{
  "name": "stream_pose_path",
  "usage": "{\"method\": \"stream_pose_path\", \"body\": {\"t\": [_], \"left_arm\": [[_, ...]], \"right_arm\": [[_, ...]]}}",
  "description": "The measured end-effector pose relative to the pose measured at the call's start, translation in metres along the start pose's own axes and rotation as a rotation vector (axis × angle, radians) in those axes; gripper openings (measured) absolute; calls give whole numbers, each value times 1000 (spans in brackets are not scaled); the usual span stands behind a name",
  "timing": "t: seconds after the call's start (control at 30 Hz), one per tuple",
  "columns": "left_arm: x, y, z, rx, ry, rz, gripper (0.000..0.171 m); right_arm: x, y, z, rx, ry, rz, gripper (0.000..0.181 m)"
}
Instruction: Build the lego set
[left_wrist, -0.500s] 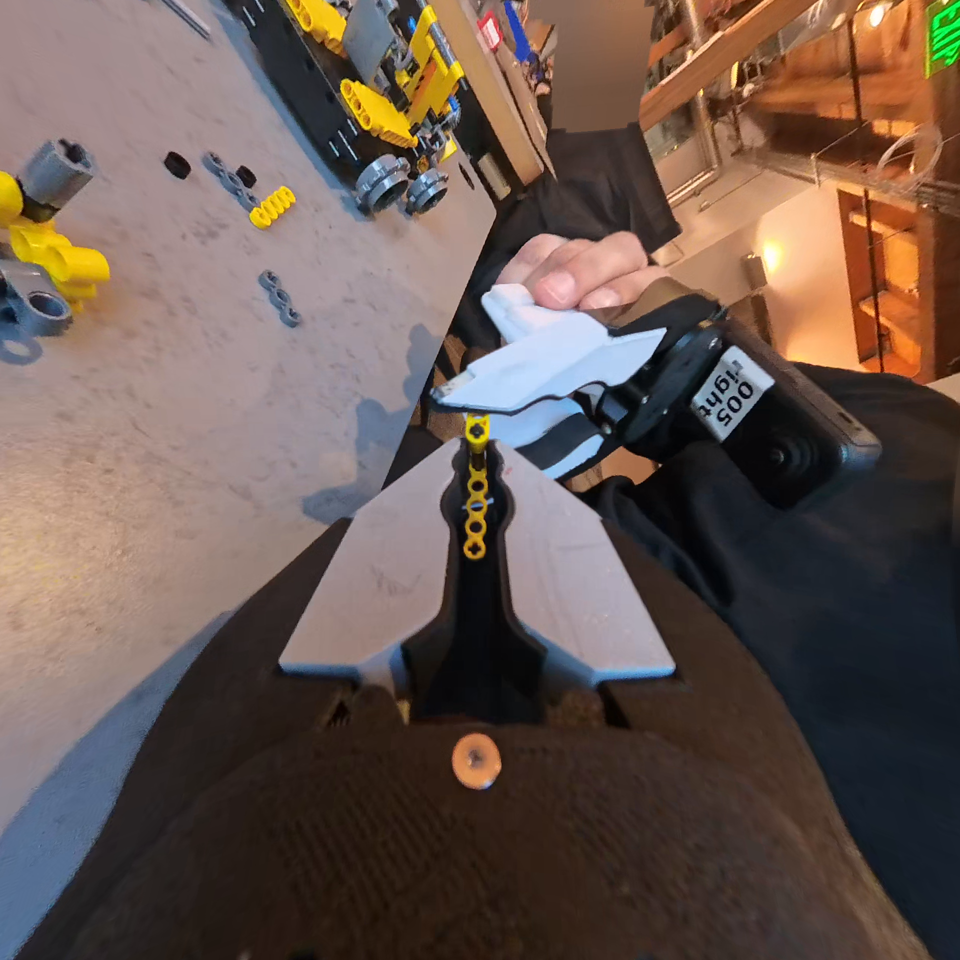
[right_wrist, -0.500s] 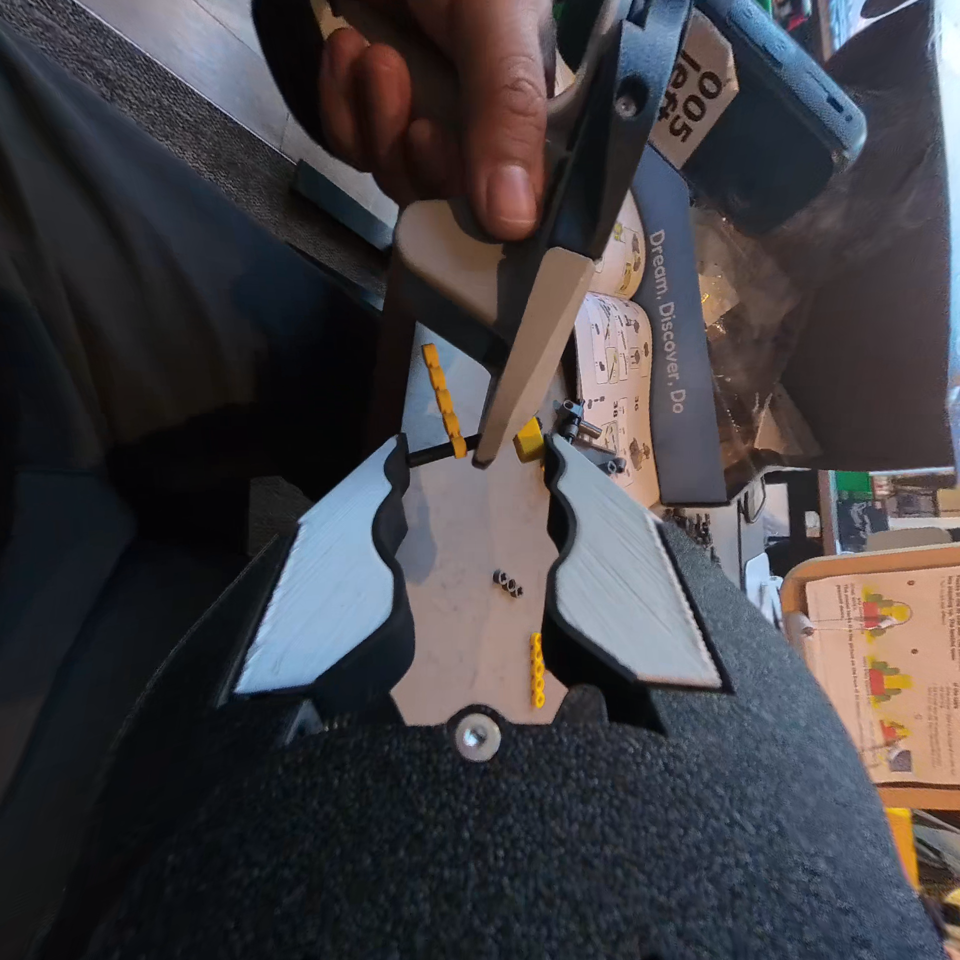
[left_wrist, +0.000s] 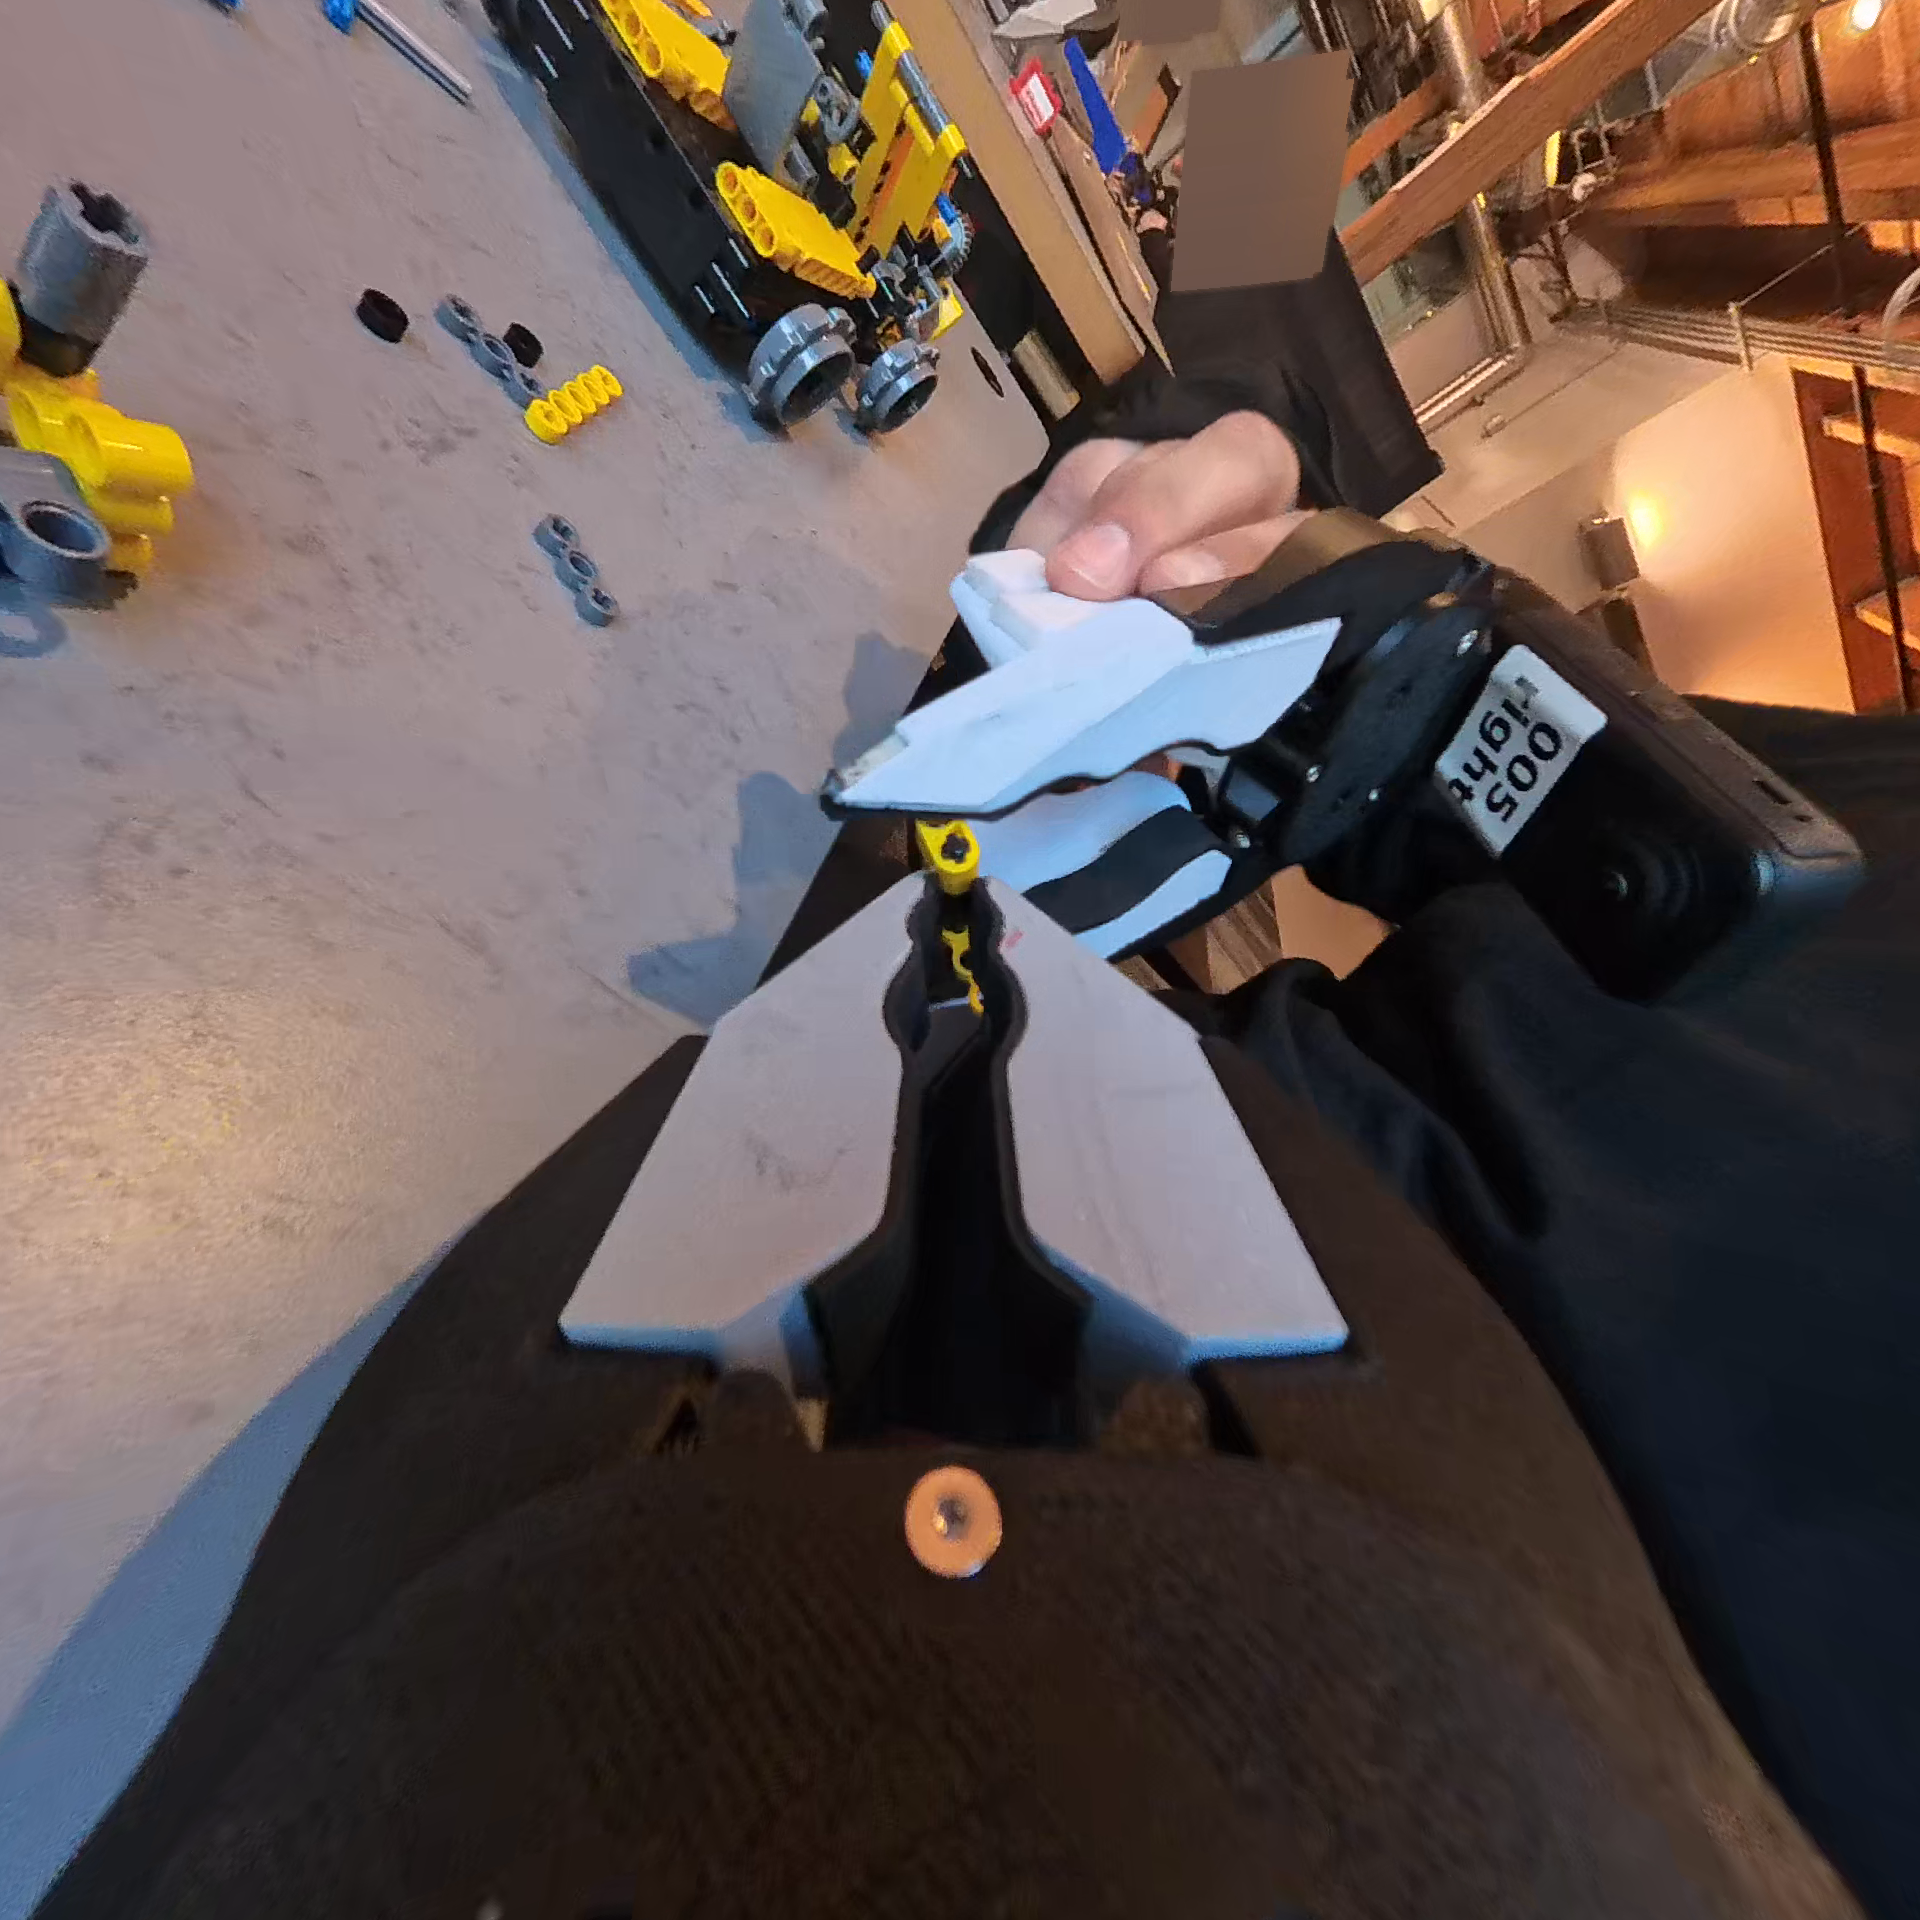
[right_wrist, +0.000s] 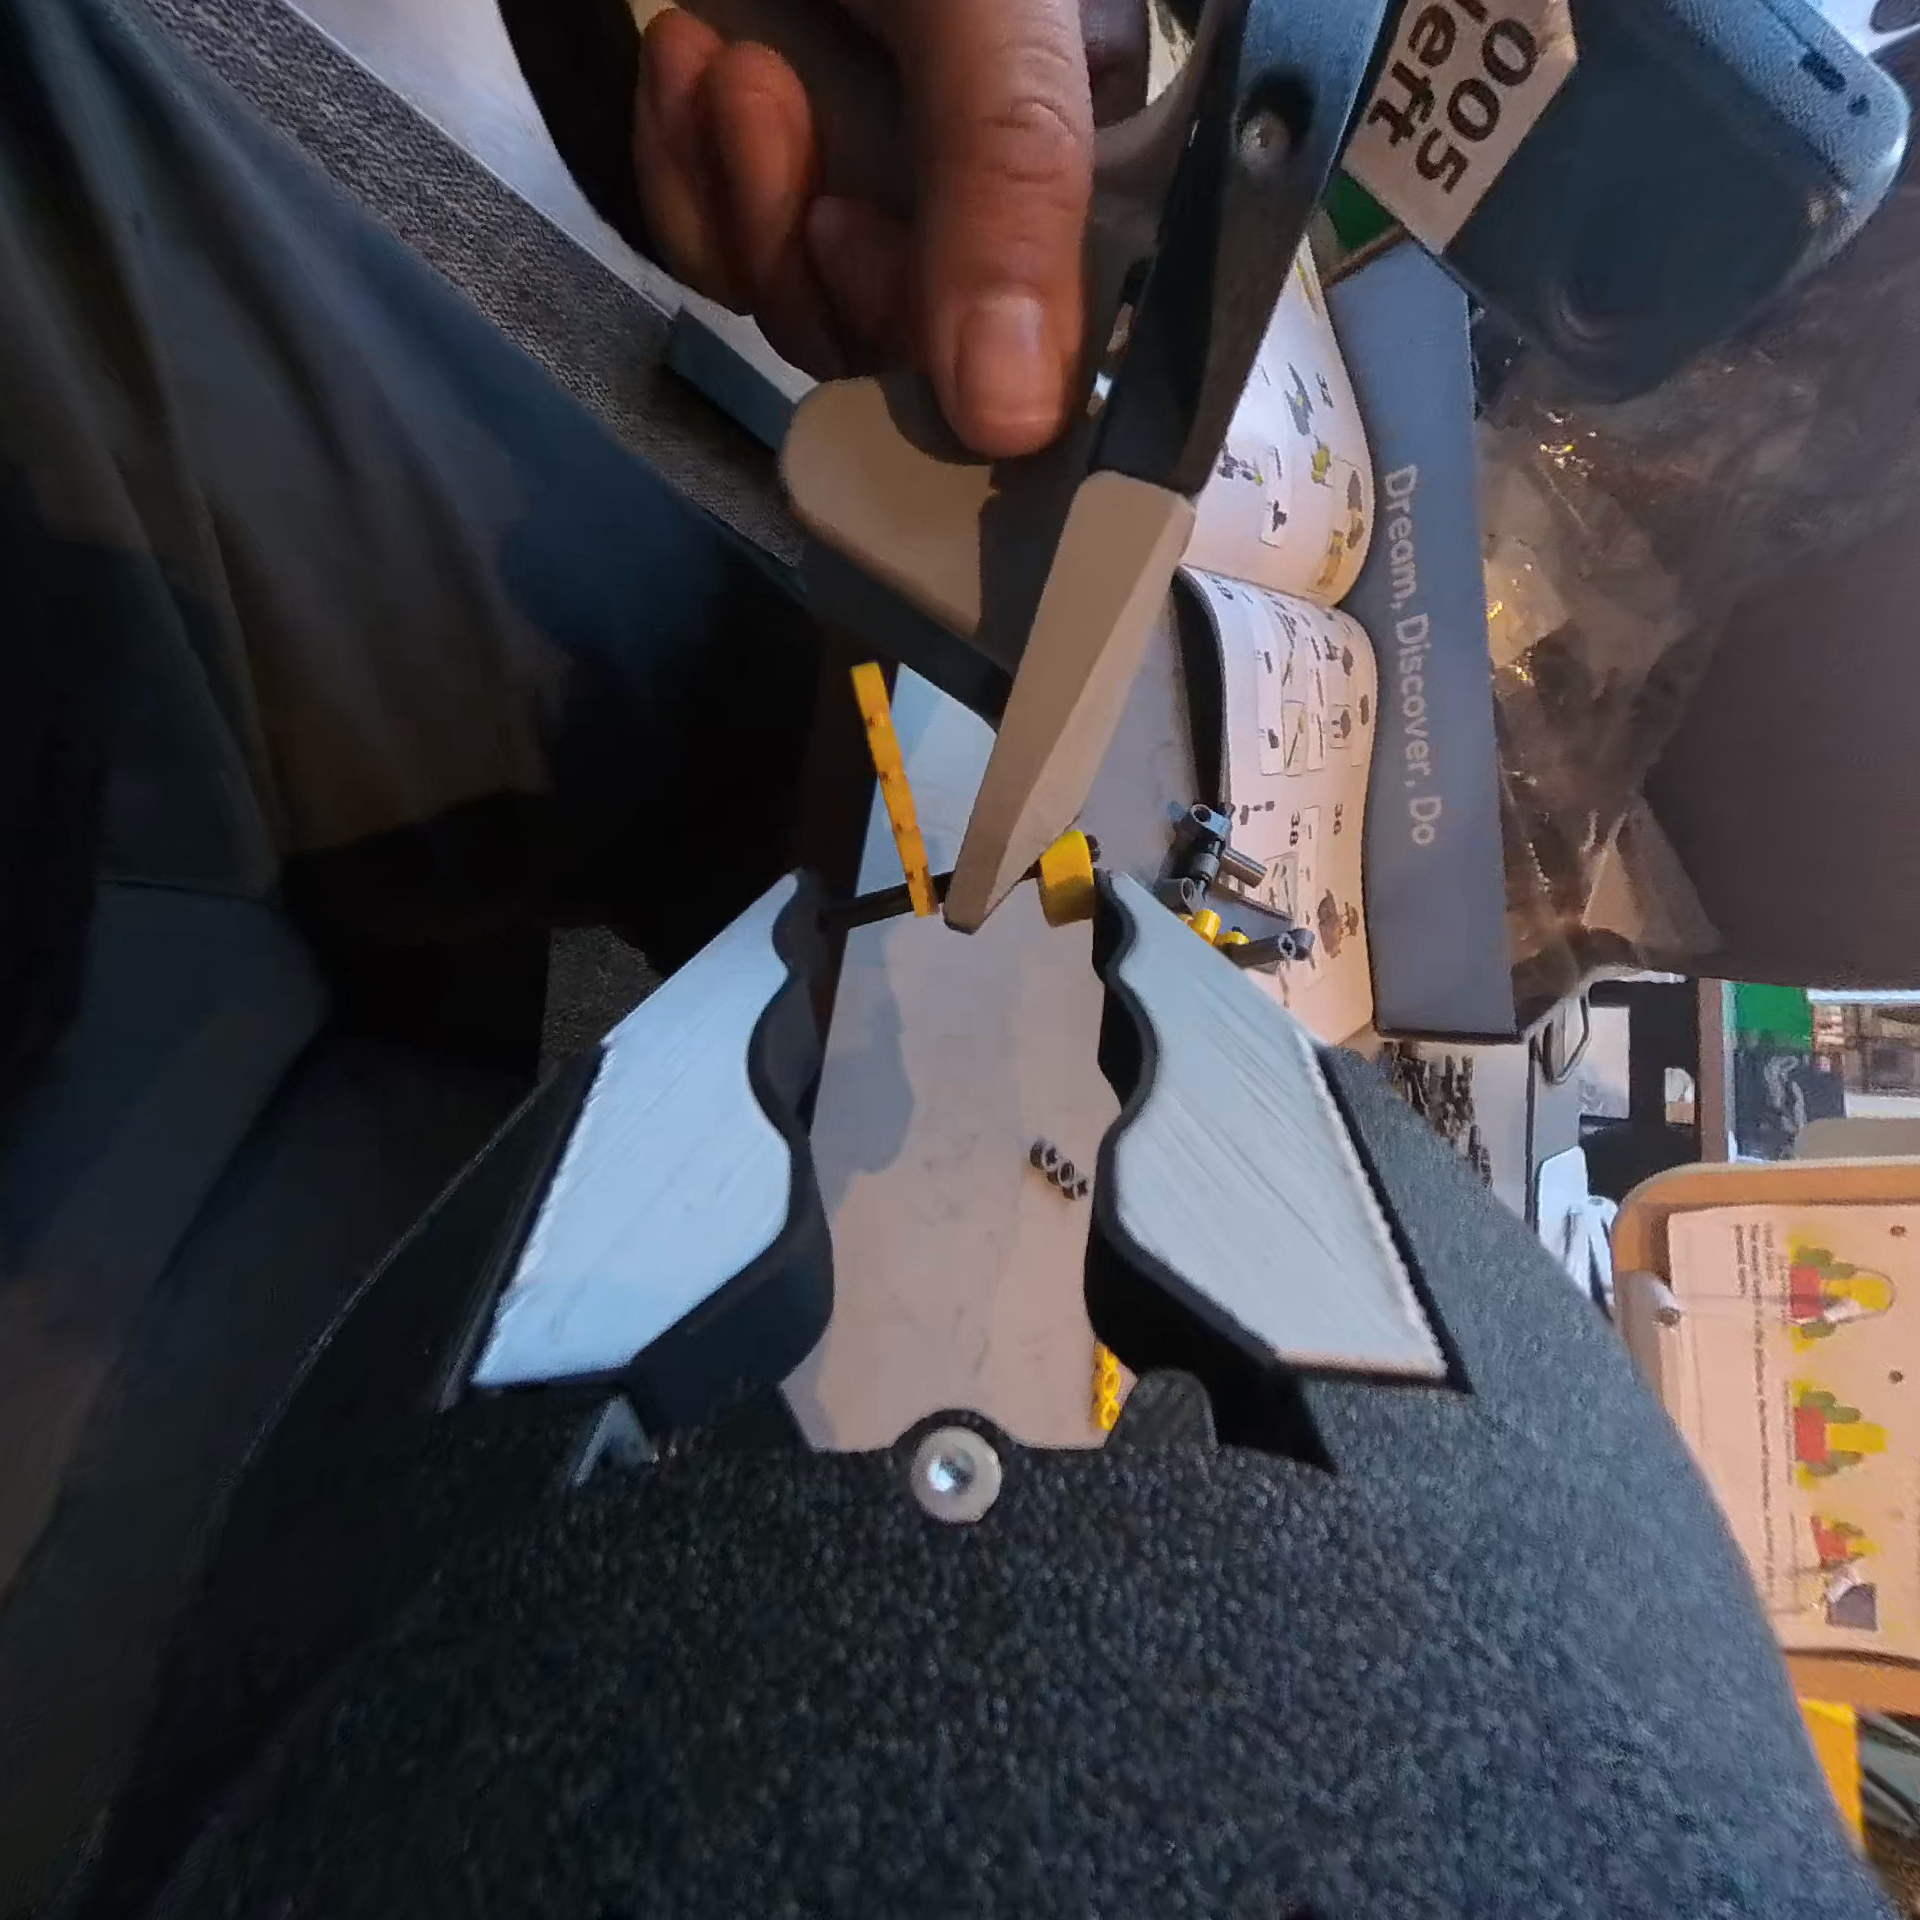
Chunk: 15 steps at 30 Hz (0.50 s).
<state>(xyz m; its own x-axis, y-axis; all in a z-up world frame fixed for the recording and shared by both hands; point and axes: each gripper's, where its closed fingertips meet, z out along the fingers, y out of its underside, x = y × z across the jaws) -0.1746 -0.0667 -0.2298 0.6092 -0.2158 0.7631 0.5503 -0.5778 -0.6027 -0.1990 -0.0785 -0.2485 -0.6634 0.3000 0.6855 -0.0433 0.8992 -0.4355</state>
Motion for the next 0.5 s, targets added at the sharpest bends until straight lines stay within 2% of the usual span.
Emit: {"method": "stream_pose_path", "body": {"t": [0.1,0.27,0.37,0.5], "left_arm": [[2,1,1,0,32,-3,3],[3,5,3,-46,68,29,4],[3,1,2,-50,102,12,4],[9,2,11,-108,101,50,3]], "right_arm": [[-2,0,-2,19,-31,1,50],[-3,1,-3,21,-14,-132,50],[-1,0,-2,55,-76,-54,51],[-3,2,3,37,-75,-94,52]]}}
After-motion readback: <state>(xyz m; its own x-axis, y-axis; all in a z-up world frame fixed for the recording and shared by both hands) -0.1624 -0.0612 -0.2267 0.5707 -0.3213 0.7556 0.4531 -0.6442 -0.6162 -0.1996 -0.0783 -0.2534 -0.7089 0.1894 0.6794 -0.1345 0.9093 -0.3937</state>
